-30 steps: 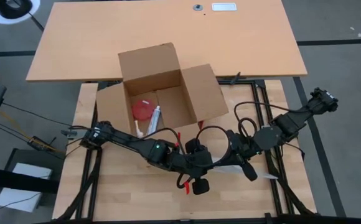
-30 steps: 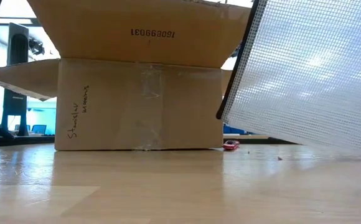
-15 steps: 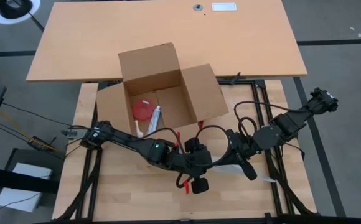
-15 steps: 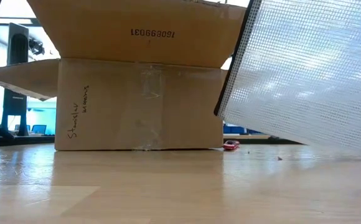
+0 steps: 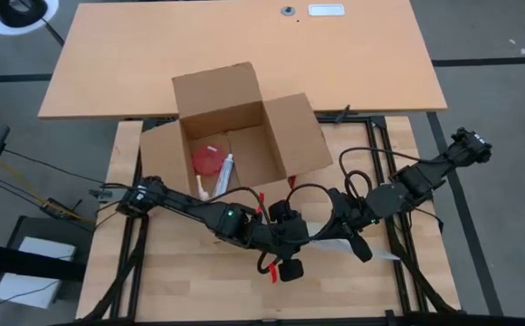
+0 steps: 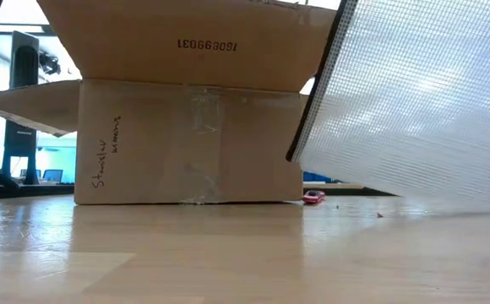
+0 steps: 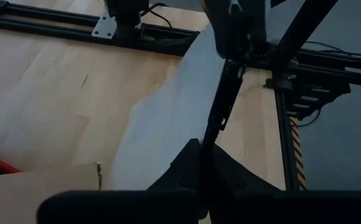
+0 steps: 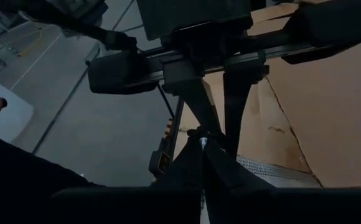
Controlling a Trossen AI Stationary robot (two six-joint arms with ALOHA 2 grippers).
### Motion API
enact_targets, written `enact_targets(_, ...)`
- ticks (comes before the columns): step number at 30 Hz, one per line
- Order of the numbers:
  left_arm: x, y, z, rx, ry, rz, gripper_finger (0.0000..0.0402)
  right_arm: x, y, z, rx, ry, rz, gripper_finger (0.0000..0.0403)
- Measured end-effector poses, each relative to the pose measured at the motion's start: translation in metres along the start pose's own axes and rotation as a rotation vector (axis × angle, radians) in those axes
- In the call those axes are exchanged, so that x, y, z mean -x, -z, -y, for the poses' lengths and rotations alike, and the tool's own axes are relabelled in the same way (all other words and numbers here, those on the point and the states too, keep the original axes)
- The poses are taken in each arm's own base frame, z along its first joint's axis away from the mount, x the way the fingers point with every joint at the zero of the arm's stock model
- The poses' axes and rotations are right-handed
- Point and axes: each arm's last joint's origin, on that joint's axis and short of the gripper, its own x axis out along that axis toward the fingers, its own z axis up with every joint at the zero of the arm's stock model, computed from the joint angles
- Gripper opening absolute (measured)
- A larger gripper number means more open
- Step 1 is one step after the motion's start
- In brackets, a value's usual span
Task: Unpack boxes
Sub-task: Open the white zip bag
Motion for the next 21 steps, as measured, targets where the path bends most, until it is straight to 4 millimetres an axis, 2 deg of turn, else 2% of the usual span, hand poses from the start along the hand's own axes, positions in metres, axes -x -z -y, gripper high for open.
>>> enact_targets(15,-0.001,-0.002,0.005,0.069,0.141,-0.022,0.0014,0.001,-0.001,0.001,-0.001,-0.012,-0.001,0.0000)
enact_targets(21,0.001,-0.001,0.011,0.072,0.164,-0.019,0.0014,0.001,-0.001,0.000,0.048,-0.014,0.004,0.0000)
